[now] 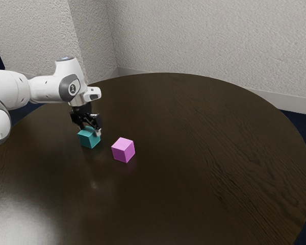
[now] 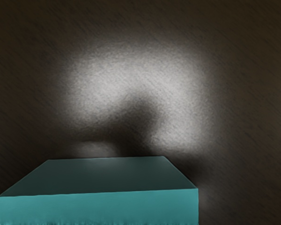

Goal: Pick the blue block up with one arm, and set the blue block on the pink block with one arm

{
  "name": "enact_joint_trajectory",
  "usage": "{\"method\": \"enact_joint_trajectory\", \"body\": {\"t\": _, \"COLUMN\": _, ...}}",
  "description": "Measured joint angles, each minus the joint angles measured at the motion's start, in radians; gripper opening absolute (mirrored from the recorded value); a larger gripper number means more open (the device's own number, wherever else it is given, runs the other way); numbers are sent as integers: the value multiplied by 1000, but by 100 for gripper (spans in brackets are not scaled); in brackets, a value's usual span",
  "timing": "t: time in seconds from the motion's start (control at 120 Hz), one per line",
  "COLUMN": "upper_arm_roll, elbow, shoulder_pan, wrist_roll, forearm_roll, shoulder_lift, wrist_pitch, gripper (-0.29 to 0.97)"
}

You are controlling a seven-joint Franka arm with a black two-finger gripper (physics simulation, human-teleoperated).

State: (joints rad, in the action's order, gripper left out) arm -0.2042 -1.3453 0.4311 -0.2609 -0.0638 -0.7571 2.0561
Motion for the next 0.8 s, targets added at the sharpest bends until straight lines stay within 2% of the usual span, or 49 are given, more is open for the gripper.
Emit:
{"method": "enact_joint_trajectory", "body": {"t": 0.317, "upper_arm_roll": 2, "elbow": -2, "shoulder_pan": 0, "wrist_roll": 27, "forearm_roll": 5, "shoulder_lift": -6, "wrist_pitch": -2, "gripper": 68}}
{"method": "enact_joint_trajectory", "body": {"t": 0.633, "upper_arm_roll": 8, "elbow": -2, "shoulder_pan": 0, "wrist_roll": 43, "forearm_roll": -34, "shoulder_lift": -14, "wrist_pitch": 3, "gripper": 68}}
{"method": "enact_joint_trajectory", "body": {"t": 0.8, "upper_arm_roll": 8, "elbow": -2, "shoulder_pan": 0, "wrist_roll": 48, "forearm_roll": -45, "shoulder_lift": -14, "wrist_pitch": 3, "gripper": 59}}
